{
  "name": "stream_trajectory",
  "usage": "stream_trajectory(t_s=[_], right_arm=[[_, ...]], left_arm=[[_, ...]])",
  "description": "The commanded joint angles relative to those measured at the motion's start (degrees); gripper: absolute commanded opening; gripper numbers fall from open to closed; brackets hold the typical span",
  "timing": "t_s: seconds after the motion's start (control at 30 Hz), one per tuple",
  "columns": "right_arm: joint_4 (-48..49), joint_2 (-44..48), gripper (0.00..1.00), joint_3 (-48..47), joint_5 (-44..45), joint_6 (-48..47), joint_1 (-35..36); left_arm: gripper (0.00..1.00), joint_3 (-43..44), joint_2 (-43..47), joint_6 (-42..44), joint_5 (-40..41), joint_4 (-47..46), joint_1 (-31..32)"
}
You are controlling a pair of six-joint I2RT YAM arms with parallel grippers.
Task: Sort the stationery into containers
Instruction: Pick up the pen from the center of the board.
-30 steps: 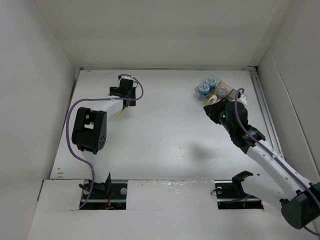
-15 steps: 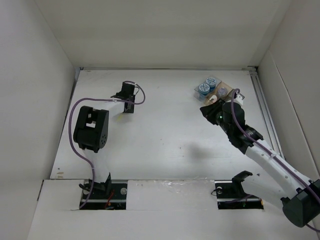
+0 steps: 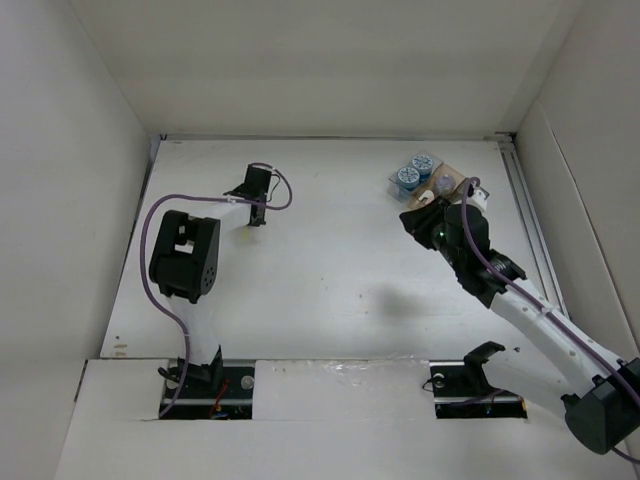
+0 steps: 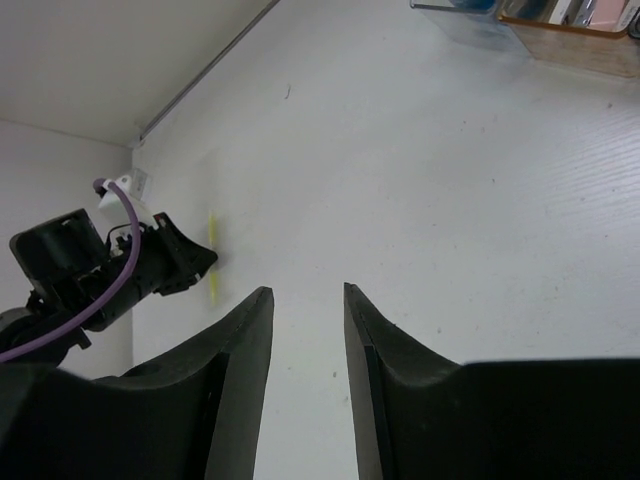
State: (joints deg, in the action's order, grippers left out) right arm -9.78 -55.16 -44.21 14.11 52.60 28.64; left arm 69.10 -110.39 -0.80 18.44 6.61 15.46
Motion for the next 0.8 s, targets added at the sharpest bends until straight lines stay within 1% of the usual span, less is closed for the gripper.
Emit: stream_trajectory(t_s=[0.0,0.03,0.07,0.1,0.17,0.2,0.23,0.27,0.3,0.33,0.4,0.43,0.47,0.5,0.53,0.57,0.6,0.63,0.67,0.7,0.73,0.77], right_arm=[[2.75,1.19,0.41,-1.15,1.45,-1.18,0.62],[2.75,1.19,0.5,-1.15,1.45,-1.18,0.62],[2.75,1.19,0.54,-1.15,0.84,-1.18,0.62],[2.75,1.19,0.57,-1.15,0.22,-1.88,0.01],[3.36,-0.03,0.61,-1.15,-2.32,-2.49,0.01],[3.97,-0.04,0.64,-1.15,-3.29,-3.28,0.01],[3.98,-0.65,0.66,-1.15,-5.73,-3.81,0.01],[4.59,-0.65,0.68,-1.15,-7.41,-4.6,0.01],[5.38,-1.26,0.7,-1.15,-9.08,-6.0,0.01],[5.39,-1.27,0.71,-1.75,-10.66,-6.02,0.01],[6.69,-1.27,0.71,-1.76,-14.36,-6.54,0.01],[7.23,-1.27,0.73,-1.76,-15.5,-7.15,0.01],[7.75,-1.27,0.75,-1.76,-18.21,-7.16,0.01],[8.54,-1.27,0.76,-1.24,-19.81,-7.68,0.01],[9.07,-0.66,0.8,-1.23,-21.39,-8.38,0.01],[9.08,-0.65,0.81,-1.23,-22.88,-8.39,0.01],[9.77,-0.65,0.81,-1.23,-25.42,-9.0,0.53],[9.78,-1.44,0.83,-1.76,-26.4,-9.0,0.54],[10.48,-2.32,0.83,-1.76,-26.94,-9.61,1.15],[10.48,-2.85,0.84,-1.76,-26.94,-9.62,1.15],[11.18,-2.85,0.84,-1.76,-26.94,-9.62,1.67],[12.06,-3.72,0.84,-1.76,-26.94,-9.62,1.68]], left_arm=[[0.0,0.68,-2.38,-0.6,-1.3,4.64,0.71],[0.0,1.9,-2.38,-1.22,-0.34,5.25,1.32],[0.0,2.87,-2.38,-1.22,-0.33,5.25,2.02],[0.0,3.93,-0.72,-1.22,-2.42,6.12,2.03],[0.0,6.38,1.22,-3.67,-4.19,6.84,2.55],[0.0,9.36,2.27,-4.55,-5.24,8.05,2.55],[0.0,10.6,4.89,-5.43,-8.56,8.59,3.16],[0.0,11.4,6.49,-6.49,-9.9,8.59,3.95],[0.0,11.93,8.15,-8.76,-11.48,7.55,4.48],[0.0,11.93,11.3,-9.74,-15.41,5.36,4.49],[0.0,10.1,14.05,-12.02,-18.6,2.63,6.5],[0.0,7.13,15.37,-14.47,-20.53,-1.04,6.51],[0.0,5.01,17.99,-15.71,-25.07,-3.51,7.2],[0.0,2.55,19.32,-17.03,-27.29,-6.15,7.73],[0.0,-2.6,20.46,-18.26,-29.49,-8.96,7.74],[0.0,-5.27,22.74,-20.88,-33.69,-14.81,7.74],[0.0,-7.99,23.89,-22.22,-36.08,-17.92,8.26],[0.0,-10.54,24.86,-23.62,-38.36,-21.26,8.27],[0.0,-15.7,25.74,-25.03,-40.39,-28.08,8.27],[0.0,-17.93,27.23,-26.52,-43.72,-31.36,8.27],[0.0,-19.86,27.24,-28.89,-44.97,-34.35,9.57],[0.0,-22.32,27.85,-29.52,-45.59,-36.56,10.19]])
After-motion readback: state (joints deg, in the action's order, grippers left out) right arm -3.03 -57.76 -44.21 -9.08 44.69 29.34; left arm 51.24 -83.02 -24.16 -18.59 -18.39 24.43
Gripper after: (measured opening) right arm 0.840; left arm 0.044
